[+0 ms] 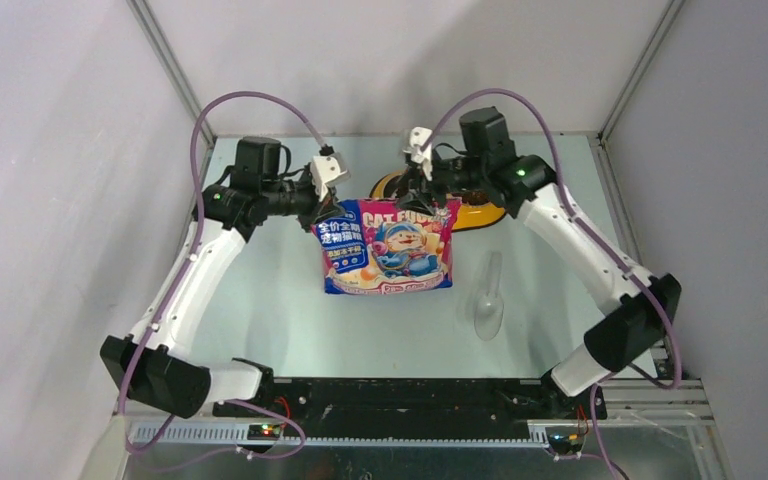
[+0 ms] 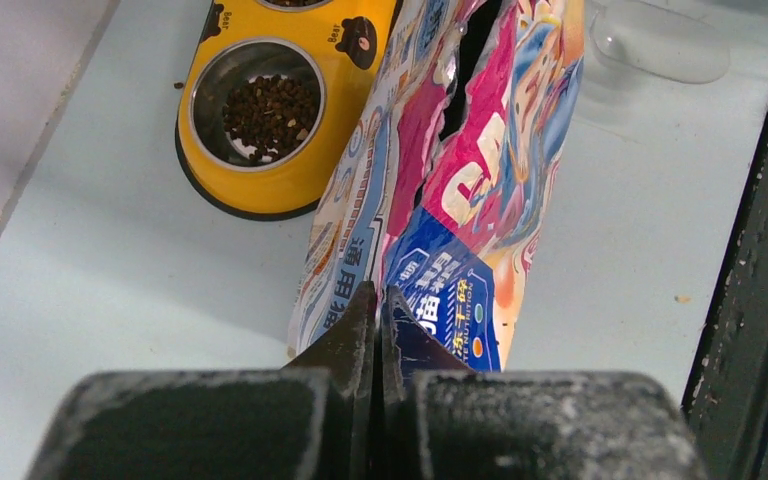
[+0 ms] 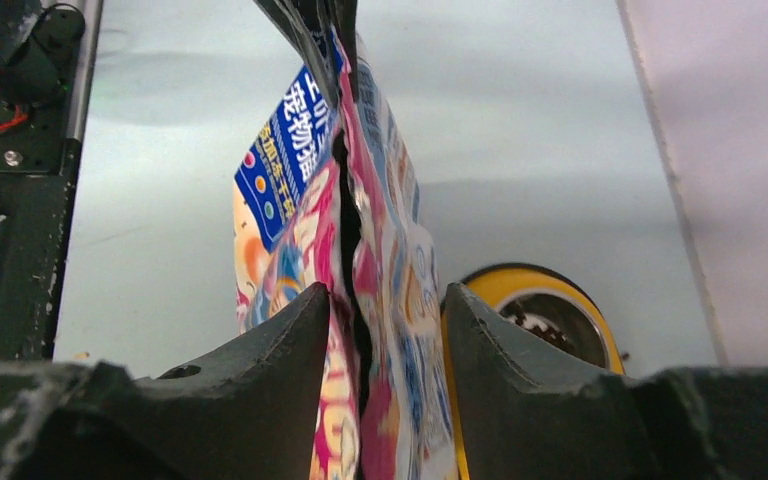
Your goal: Serve the pet food
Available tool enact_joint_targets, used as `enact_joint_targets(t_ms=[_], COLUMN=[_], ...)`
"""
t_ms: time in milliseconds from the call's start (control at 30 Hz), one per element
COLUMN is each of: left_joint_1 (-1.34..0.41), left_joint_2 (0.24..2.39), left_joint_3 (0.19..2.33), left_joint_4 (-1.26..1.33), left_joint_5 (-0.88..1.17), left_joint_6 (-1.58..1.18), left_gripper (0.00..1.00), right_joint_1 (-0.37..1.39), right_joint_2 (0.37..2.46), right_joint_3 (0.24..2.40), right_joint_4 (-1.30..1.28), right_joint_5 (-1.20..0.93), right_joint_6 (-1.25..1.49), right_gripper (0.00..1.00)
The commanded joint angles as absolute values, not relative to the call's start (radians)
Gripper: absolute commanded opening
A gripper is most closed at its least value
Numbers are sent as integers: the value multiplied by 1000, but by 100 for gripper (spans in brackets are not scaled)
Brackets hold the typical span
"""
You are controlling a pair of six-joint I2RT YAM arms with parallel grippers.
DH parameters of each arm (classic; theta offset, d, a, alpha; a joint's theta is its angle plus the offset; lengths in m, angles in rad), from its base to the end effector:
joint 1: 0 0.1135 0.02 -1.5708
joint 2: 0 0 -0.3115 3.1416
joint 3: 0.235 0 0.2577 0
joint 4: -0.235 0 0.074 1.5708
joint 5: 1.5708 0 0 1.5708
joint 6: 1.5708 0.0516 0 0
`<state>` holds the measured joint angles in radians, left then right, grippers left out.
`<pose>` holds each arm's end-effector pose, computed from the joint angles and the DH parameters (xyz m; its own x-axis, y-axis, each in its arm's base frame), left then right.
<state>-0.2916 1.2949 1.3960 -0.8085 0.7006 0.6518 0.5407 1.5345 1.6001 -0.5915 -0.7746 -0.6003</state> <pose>0.2439 -0.1079 0.4245 -0.0768 0.5072 -0.8584 0.9254 0.3568 0.1280 0.2821 0.2115 0.4454 0.1456 -0.3835 -0.9120 -0.9746 0.1027 -0.1988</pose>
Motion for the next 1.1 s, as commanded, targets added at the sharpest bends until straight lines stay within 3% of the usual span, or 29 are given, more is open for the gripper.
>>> enact_joint_targets(t_ms=[0, 167, 233, 367, 400, 467, 533, 600, 700, 767, 800, 833, 900, 967, 1067], left_joint_1=[-287, -288, -288, -288, -288, -288, -288, -292, -311, -320, -322, -324, -324, -324, -323], left_joint_2=[1217, 1207, 1205, 1206, 1206, 1208, 1215, 1228, 1267, 1299, 1309, 1331, 1362, 1393, 1423], left_joint_3=[1391, 1372, 1368, 1370, 1370, 1372, 1373, 1376, 1390, 1406, 1419, 1426, 1459, 1495, 1541], left_joint_4=[-680, -665, -650, -640, -646, -660, -669, -667, -672, -684, -687, -693, -710, -742, -799], left_joint_5=[719, 727, 730, 736, 738, 758, 795, 840, 868, 875, 879, 881, 885, 889, 895], left_joint_6=[538, 515, 495, 484, 494, 516, 525, 527, 545, 564, 570, 577, 592, 607, 623], left_gripper=[0, 0, 0, 0, 0, 2, 31, 42, 46, 44, 42, 40, 34, 17, 5], right_joint_1=[594, 648, 672, 695, 697, 697, 696, 698, 695, 689, 685, 675, 655, 632, 603], right_joint_2=[1625, 1668, 1666, 1654, 1643, 1622, 1610, 1608, 1612, 1632, 1641, 1658, 1682, 1699, 1709], right_joint_3=[1696, 1745, 1740, 1733, 1721, 1695, 1683, 1688, 1711, 1735, 1745, 1766, 1795, 1820, 1853], right_joint_4=[-551, -588, -588, -602, -595, -570, -566, -580, -597, -613, -630, -643, -678, -724, -807], right_joint_5=[-825, -798, -747, -666, -656, -627, -613, -614, -630, -635, -644, -650, -672, -688, -684], right_joint_6=[-567, -574, -581, -577, -561, -539, -528, -520, -500, -465, -456, -441, -426, -440, -479], right_gripper=[50, 48, 42, 16, 4, 0, 0, 0, 0, 0, 7, 20, 33, 37, 34])
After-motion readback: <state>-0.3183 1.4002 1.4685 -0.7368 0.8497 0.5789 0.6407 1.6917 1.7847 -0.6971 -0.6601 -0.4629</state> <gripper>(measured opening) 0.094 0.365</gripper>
